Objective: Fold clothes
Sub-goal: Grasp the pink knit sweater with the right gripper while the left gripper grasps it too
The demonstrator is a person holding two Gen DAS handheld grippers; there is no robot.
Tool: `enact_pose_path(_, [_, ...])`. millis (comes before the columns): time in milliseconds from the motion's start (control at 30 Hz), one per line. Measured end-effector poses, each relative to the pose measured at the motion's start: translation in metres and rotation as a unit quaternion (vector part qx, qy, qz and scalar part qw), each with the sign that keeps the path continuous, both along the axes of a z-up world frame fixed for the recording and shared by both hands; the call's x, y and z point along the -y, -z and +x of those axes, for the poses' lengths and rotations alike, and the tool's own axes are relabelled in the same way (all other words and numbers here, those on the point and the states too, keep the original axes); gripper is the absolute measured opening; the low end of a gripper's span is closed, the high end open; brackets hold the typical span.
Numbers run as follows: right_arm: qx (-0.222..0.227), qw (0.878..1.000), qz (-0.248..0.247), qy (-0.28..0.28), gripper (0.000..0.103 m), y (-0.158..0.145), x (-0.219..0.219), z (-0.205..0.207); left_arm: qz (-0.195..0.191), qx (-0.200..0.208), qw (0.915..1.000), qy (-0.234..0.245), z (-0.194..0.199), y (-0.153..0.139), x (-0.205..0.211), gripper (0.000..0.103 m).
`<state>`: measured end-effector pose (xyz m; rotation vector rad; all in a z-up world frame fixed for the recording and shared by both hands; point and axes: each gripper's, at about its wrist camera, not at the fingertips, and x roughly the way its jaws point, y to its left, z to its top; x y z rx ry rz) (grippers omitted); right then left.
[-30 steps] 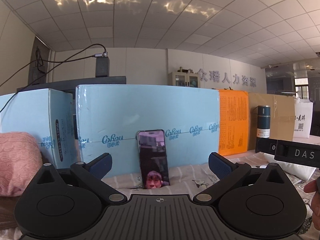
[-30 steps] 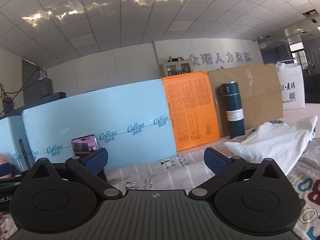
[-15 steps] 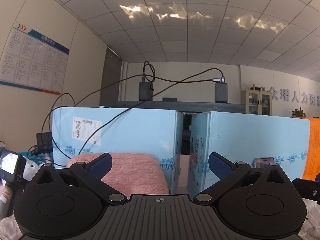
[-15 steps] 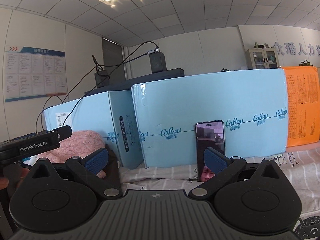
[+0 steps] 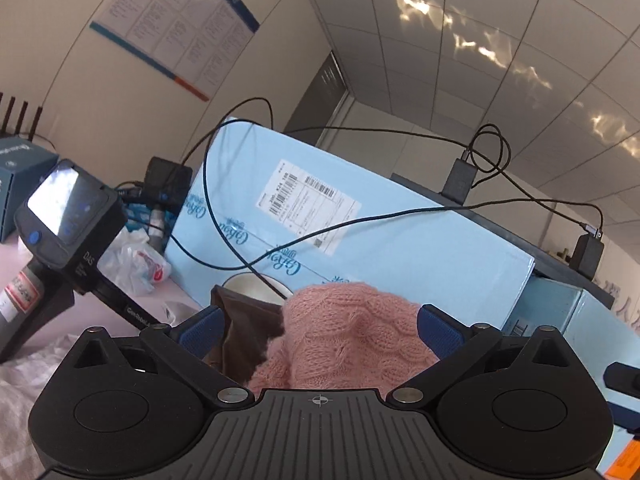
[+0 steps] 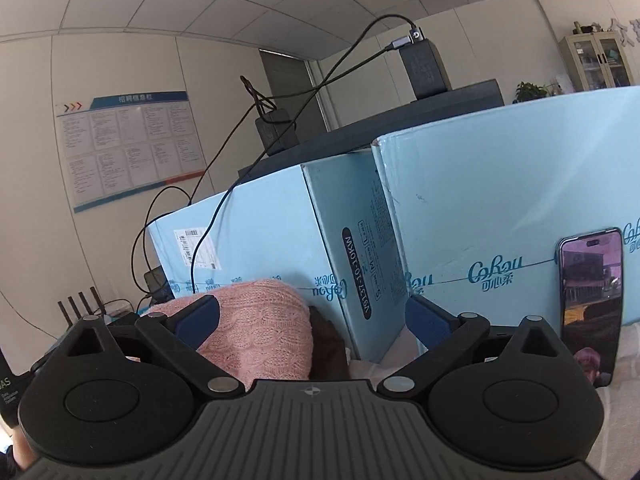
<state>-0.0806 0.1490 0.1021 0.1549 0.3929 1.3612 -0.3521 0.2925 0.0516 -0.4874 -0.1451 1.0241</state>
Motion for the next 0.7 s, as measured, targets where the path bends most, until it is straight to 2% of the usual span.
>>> enact_pose_path(133, [-0.068, 0.997, -0.029, -0.029, 0.101, 0.033, -0.051, 0.015, -0.051, 0.042, 0.9978, 0.009, -0.015, 0.021, -0.015, 0.103])
enact_pose_path(200, [-0.09, 0.994, -0.045, -0.042, 0.101, 0.051, -0.072, 0.018, -0.06, 0.071, 0.9953, 0.029, -0.016, 0.025, -0.017, 0.103])
enact_pose_path(233, [-0.091, 0.994, -0.054, -0.041, 0.101, 0.058, -0.08, 0.017, -0.05, 0.069, 0.9956, 0.04, -0.012, 0.024, -0.014, 0.102])
enact_pose_path(300, [-0.099, 0.992, -0.063, -0.042, 0.101, 0.07, -0.091, 0.015, -0.013, 0.046, 0.997, 0.06, -0.001, 0.018, -0.003, 0.103])
enact_pose_path(367, [-0.119, 0.989, -0.058, -0.061, 0.101, 0.079, -0.101, 0.013, 0.01, -0.021, 0.9987, 0.046, 0.017, 0.014, 0.003, 0.103])
enact_pose_path(400, [-0.124, 0.988, -0.056, -0.069, 0.101, 0.082, -0.105, 0.01, 0.006, -0.048, 0.9985, 0.026, 0.024, 0.016, 0.001, 0.103])
enact_pose_path(467, [-0.116, 0.989, -0.06, -0.069, 0.1, 0.087, -0.112, 0.003, -0.012, -0.06, 0.9979, 0.017, 0.028, 0.024, -0.004, 0.102])
enact_pose_path(533, [-0.089, 0.993, -0.056, -0.059, 0.093, 0.088, -0.114, -0.007, -0.021, -0.055, 0.9976, 0.036, 0.03, 0.029, -0.006, 0.101])
enact_pose_path(600, [-0.079, 0.994, -0.052, -0.062, 0.07, 0.09, -0.114, -0.015, -0.001, -0.072, 0.9967, 0.037, 0.037, 0.029, 0.001, 0.098])
enact_pose_path(700, [-0.077, 0.994, -0.045, -0.067, 0.046, 0.092, -0.114, -0.026, 0.025, -0.099, 0.9941, 0.034, 0.046, 0.03, 0.011, 0.084])
